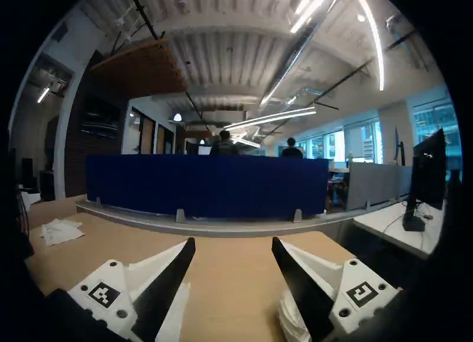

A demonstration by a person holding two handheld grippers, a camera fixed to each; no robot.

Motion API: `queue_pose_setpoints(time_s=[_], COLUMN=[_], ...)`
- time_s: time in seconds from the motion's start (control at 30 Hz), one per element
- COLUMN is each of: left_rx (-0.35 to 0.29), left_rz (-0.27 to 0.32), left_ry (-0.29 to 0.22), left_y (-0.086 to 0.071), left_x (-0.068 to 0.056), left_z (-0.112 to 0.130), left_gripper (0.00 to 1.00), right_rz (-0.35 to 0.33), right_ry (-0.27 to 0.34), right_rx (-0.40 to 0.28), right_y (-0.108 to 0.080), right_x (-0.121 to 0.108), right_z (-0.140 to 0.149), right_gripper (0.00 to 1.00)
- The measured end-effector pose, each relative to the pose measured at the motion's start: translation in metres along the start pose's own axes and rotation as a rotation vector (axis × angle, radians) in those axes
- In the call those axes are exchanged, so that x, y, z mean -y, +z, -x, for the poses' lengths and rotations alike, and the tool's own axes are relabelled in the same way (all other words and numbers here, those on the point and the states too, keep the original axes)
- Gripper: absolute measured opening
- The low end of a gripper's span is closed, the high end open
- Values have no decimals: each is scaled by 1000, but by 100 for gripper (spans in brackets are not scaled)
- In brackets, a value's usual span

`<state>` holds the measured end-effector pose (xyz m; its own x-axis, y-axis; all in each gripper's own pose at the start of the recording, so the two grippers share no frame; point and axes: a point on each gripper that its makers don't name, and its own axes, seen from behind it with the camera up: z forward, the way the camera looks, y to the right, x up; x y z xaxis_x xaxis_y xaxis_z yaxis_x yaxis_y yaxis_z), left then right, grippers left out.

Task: Fold towel

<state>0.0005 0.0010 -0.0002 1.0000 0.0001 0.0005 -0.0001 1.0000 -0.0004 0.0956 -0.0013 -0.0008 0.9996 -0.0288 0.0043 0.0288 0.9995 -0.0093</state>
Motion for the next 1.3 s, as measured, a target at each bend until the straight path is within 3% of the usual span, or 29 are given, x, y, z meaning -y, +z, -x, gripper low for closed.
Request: queue_pose_setpoints(time_s=[0.3, 0.67, 1.07, 1.3], left_rx=[35, 92, 193, 240], left_rz=[33, 146, 311, 368], left_ry=[18, 66, 124, 160], left_y=[-2, 6, 0, -4], left_x=[-19, -44, -81, -90], left_z=[-17, -32, -12, 2], left_gripper=[91, 91, 91, 91], right_rz=[-25, -184, -367, -434], right_ry=[-14, -77, -164, -192], right_rx=[19, 93, 197, 242], right_y=[2, 3, -1, -4], right_x=[7, 38, 72, 85], right_z=[-31, -44, -28, -19], right_gripper=[100, 100, 100, 100])
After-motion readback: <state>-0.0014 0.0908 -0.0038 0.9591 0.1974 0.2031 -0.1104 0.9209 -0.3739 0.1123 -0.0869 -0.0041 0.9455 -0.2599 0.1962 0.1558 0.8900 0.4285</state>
